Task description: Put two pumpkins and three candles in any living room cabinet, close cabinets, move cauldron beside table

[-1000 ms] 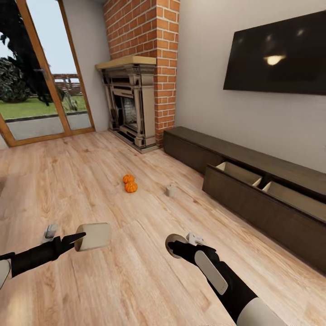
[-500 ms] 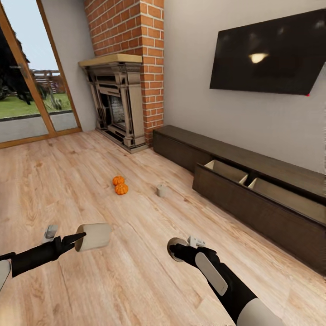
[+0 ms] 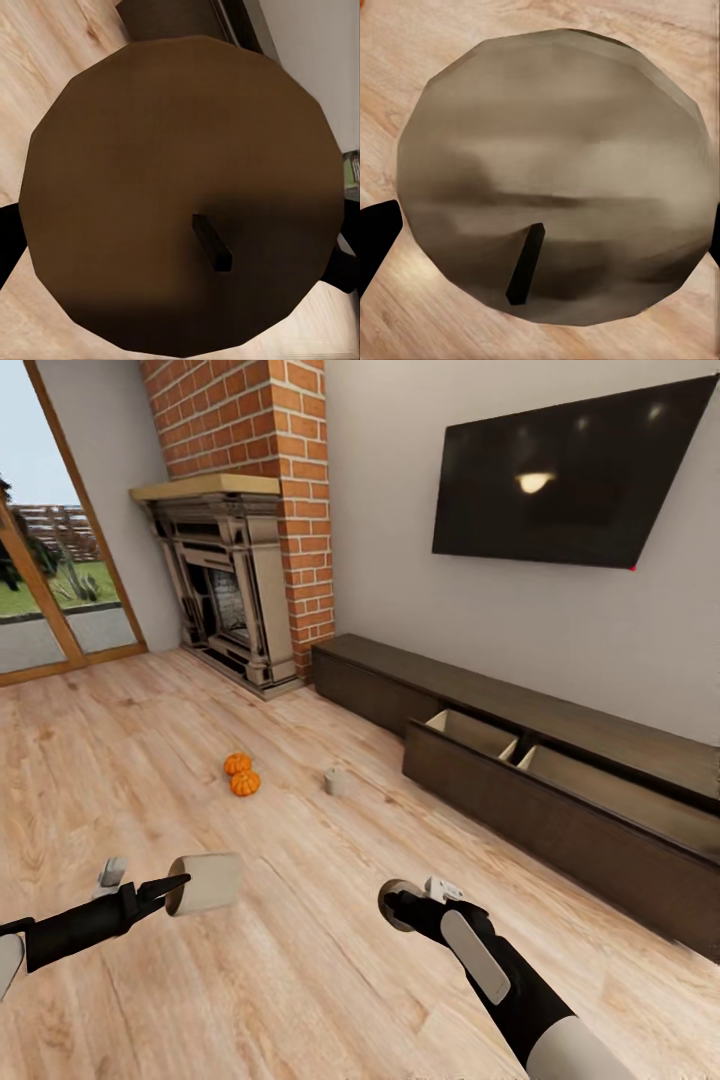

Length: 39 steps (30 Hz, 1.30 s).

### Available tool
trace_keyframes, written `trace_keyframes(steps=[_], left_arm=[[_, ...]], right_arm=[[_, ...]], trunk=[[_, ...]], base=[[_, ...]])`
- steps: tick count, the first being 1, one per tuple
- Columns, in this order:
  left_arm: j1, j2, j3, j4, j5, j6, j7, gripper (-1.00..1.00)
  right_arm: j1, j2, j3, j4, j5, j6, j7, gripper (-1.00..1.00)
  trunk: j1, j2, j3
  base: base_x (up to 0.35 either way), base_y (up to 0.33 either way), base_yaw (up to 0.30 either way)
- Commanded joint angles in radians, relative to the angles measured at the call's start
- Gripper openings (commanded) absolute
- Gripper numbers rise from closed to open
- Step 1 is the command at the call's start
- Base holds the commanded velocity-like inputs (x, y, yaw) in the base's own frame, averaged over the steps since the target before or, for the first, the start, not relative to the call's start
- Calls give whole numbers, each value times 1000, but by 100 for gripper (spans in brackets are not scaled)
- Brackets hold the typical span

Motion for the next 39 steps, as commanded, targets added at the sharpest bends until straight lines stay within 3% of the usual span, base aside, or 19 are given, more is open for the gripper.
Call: trace_keyframes(steps=[1, 39], left_arm=[[0, 0, 1, 0, 4, 6, -1, -100], [-1, 0, -8, 4, -5, 4, 0, -100]], right_arm=[[-1, 0, 2, -1, -9, 0, -9, -100], [-1, 0, 0, 27, -8, 0, 23, -100]], trunk=[[-4, 7, 1], [-150, 273, 74]], base=[[0, 0, -179], [0, 0, -192]])
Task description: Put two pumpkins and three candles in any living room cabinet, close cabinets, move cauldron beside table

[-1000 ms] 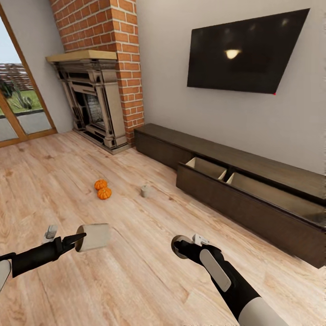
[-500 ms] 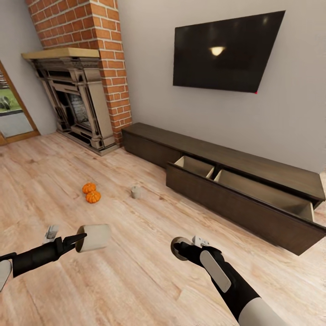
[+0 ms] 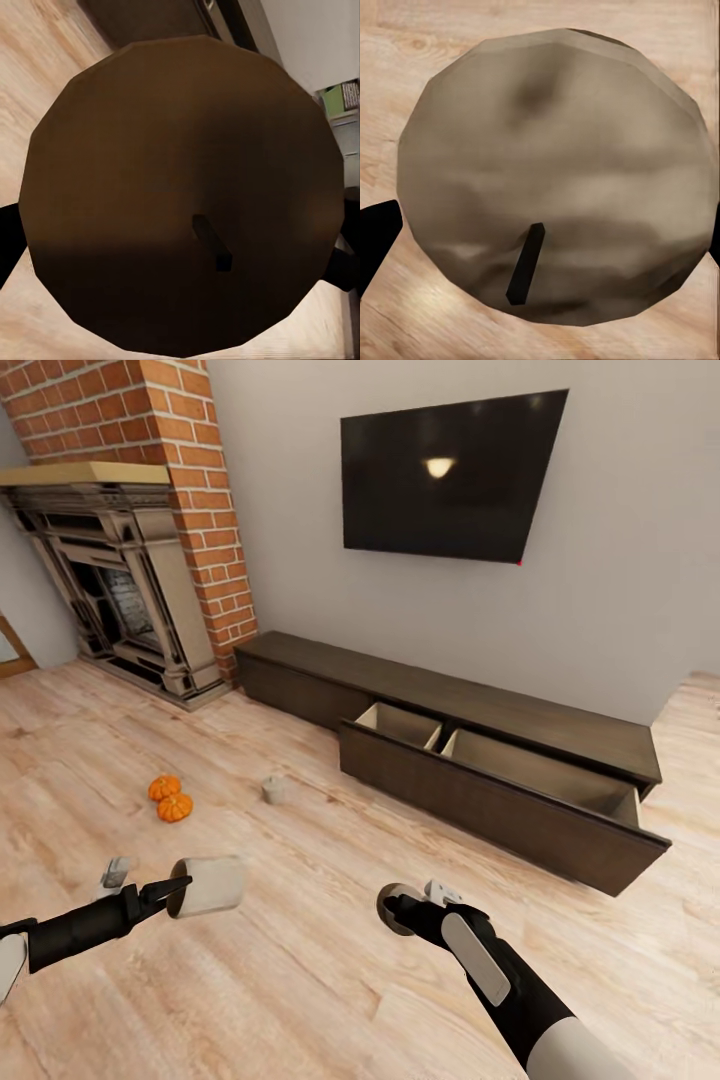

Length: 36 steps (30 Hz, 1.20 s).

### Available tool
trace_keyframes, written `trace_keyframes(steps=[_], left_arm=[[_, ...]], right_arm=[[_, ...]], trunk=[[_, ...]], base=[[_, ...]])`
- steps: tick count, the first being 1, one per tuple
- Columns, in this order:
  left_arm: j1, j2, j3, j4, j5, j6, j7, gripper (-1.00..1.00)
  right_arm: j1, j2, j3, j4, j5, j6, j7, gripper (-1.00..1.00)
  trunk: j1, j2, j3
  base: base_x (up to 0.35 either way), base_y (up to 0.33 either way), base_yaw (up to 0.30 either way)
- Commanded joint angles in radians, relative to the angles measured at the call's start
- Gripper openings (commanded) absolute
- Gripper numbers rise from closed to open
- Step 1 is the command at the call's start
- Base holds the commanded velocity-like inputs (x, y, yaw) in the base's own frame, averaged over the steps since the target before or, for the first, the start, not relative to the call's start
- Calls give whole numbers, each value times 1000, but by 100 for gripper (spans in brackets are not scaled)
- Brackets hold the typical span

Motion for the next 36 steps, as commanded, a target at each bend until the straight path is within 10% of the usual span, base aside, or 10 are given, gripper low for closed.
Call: trace_keyframes(steps=[1, 36], left_arm=[[0, 0, 1, -1, 0, 4, -1, -100], [0, 0, 1, 0, -1, 4, 0, -100]], right_arm=[[-1, 0, 2, -1, -10, 0, -9, -100], [-1, 0, 2, -1, -10, 0, -9, -100]], trunk=[[-4, 7, 1], [-138, 252, 89]], base=[[0, 0, -239], [0, 0, -253]])
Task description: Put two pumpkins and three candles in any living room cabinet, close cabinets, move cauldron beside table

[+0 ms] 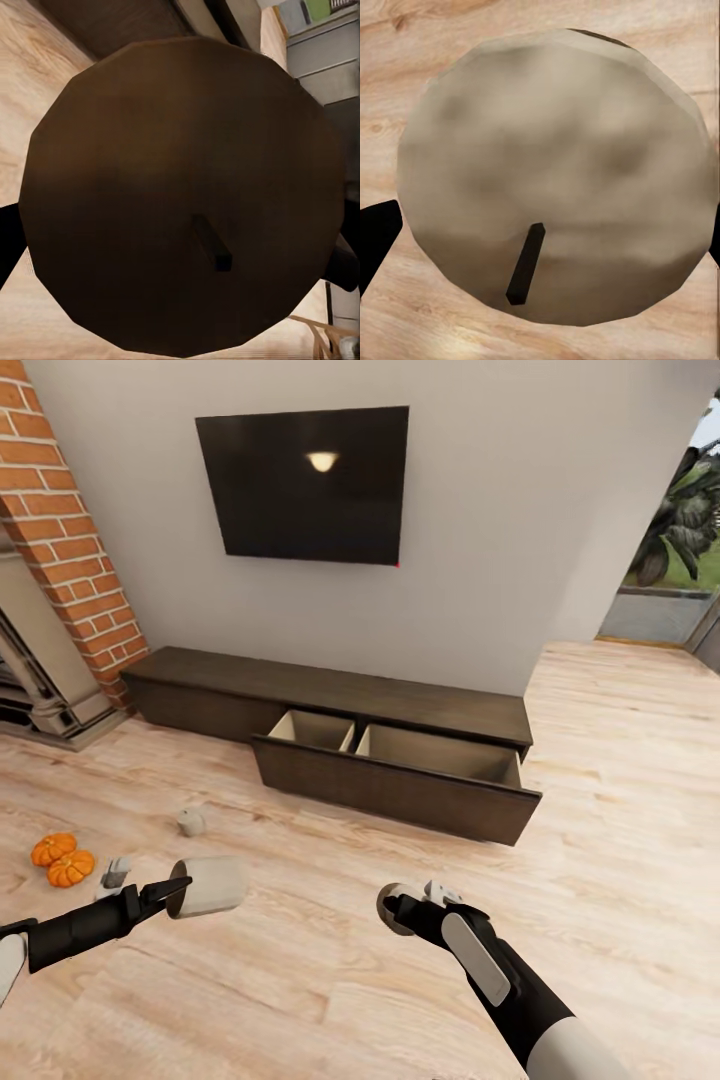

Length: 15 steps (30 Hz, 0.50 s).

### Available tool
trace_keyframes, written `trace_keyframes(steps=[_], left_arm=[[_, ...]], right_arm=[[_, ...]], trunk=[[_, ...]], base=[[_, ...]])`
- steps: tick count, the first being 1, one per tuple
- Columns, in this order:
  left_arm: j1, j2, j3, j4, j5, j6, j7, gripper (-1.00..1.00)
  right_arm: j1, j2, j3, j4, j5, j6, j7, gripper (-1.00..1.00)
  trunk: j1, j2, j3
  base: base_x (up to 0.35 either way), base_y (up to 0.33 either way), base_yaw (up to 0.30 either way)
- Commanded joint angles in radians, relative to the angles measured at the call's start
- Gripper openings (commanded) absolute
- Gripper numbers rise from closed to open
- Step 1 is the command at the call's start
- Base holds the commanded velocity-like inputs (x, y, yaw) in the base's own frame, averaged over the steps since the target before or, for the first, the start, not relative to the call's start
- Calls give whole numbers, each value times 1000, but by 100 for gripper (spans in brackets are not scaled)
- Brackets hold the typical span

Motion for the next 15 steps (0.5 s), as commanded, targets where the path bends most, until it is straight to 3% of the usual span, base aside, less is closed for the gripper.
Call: trace_keyframes(steps=[1, 15], left_arm=[[0, 0, 1, 0, 4, 5, -1, -100], [0, 0, 1, 0, 4, 4, -1, -100]], right_arm=[[-1, 0, 2, -1, -10, 0, -9, -100], [-1, 1, 2, 4, -10, 0, -9, -100]], trunk=[[-4, 7, 2], [-58, 105, 38]], base=[[0, 0, -256], [0, 0, -256]])
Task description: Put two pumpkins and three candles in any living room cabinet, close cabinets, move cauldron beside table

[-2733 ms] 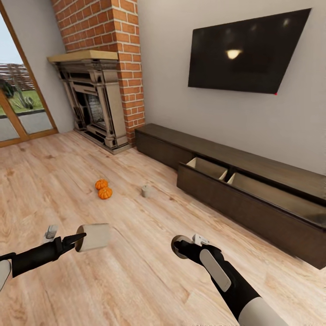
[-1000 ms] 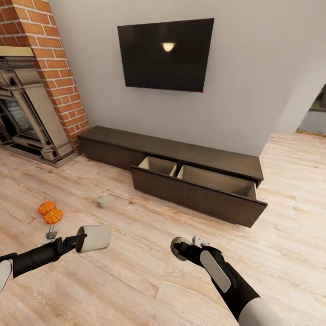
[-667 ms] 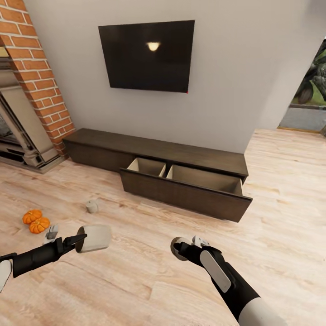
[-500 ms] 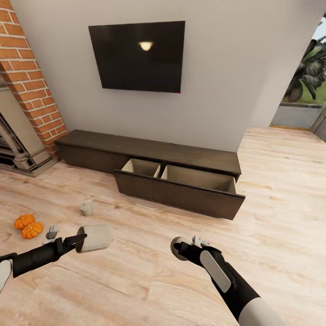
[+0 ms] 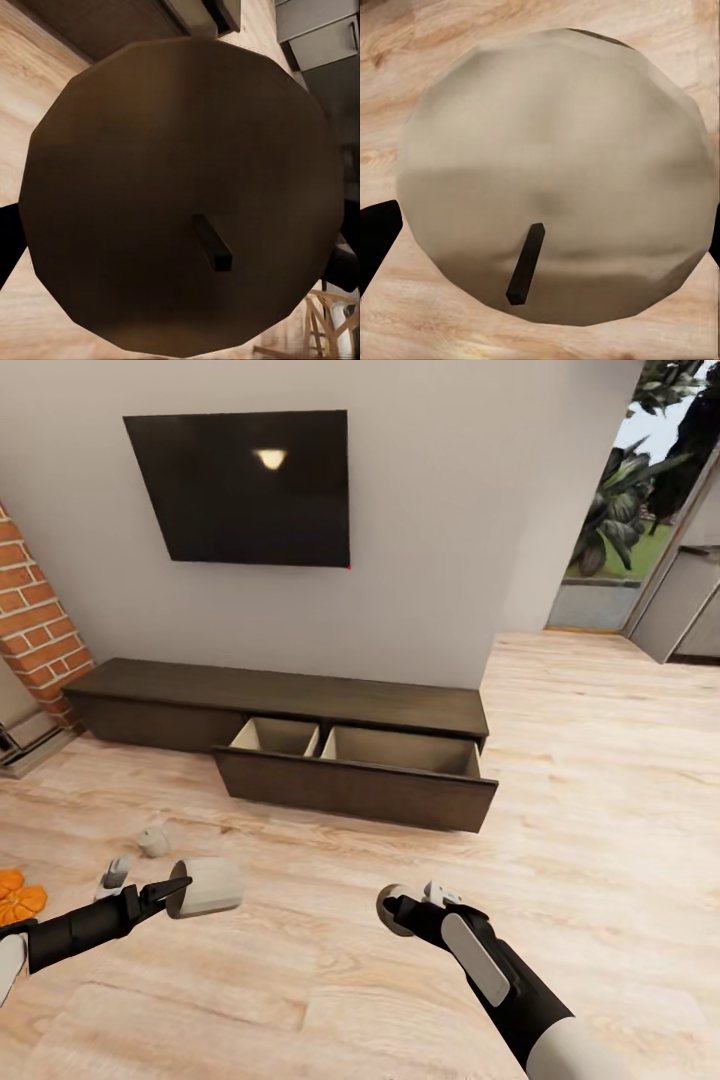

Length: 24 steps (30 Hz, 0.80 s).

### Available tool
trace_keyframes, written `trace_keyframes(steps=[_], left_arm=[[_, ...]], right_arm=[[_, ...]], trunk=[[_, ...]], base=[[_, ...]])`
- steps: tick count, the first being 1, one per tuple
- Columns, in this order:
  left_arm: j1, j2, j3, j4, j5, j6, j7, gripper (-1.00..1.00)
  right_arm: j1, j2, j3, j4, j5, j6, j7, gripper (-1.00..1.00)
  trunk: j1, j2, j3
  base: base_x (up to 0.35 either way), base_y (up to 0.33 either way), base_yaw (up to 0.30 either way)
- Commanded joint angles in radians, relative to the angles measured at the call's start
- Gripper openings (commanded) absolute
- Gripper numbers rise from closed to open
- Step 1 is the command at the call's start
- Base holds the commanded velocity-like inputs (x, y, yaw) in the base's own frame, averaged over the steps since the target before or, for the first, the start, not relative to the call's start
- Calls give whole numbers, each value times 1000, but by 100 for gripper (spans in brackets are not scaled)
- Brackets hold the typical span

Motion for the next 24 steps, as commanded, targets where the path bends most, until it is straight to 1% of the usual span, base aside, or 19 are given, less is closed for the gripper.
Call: trace_keyframes(steps=[1, 8, 12, 18, 24], left_arm=[[0, 0, 1, -1, 3, 5, 0, -100], [0, 0, 2, -1, 6, 5, 2, -100], [0, 1, 4, -3, 12, 6, -2, -100], [0, 1, 3, -3, 11, 6, -3, -100], [0, 2, 3, -2, 12, 5, -3, -100]], right_arm=[[-1, 1, 2, -1, -10, 0, -10, -100], [-1, 0, 2, 0, -10, 0, -10, -100], [-1, 0, 2, 0, -10, 0, -10, -100], [-1, 1, 2, -1, -10, -1, -10, -100], [-1, 0, 4, -3, -7, -4, -10, -100]], trunk=[[-4, 7, 2], [-31, 56, 20], [-31, 56, 18], [-31, 56, 14], [-31, 56, 14]], base=[[0, 0, -256], [0, 0, -256], [0, 0, -256], [7, 0, -248], [244, 53, -48]])
